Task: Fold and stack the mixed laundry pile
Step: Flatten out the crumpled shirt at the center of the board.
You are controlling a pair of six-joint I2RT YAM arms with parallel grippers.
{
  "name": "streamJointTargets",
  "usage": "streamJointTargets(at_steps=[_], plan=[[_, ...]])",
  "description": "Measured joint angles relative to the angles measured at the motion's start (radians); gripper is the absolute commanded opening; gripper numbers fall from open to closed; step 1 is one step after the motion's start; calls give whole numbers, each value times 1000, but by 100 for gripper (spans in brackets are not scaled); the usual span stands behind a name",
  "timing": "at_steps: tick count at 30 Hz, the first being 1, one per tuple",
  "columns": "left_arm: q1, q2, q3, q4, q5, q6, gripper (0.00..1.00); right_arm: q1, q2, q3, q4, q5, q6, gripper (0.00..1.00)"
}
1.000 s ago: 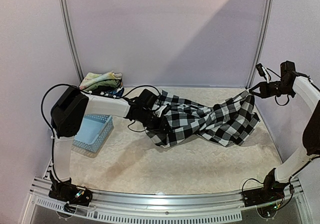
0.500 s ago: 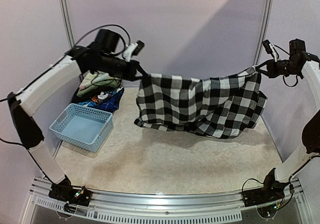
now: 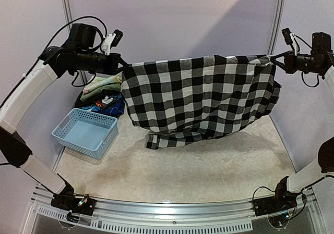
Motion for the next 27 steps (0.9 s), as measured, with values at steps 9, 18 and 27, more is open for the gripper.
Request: streamJointTargets(at_steps=[9, 18, 27], plan=[[0, -127, -8, 57, -64, 3, 0, 2, -155, -24, 83, -62, 61, 0], [-3, -314, 57, 85, -47, 46, 0, 2, -283, 76, 113, -141, 120, 0], [-86, -278, 291, 73, -124, 139, 0, -16, -339, 224, 183, -158, 187, 0]])
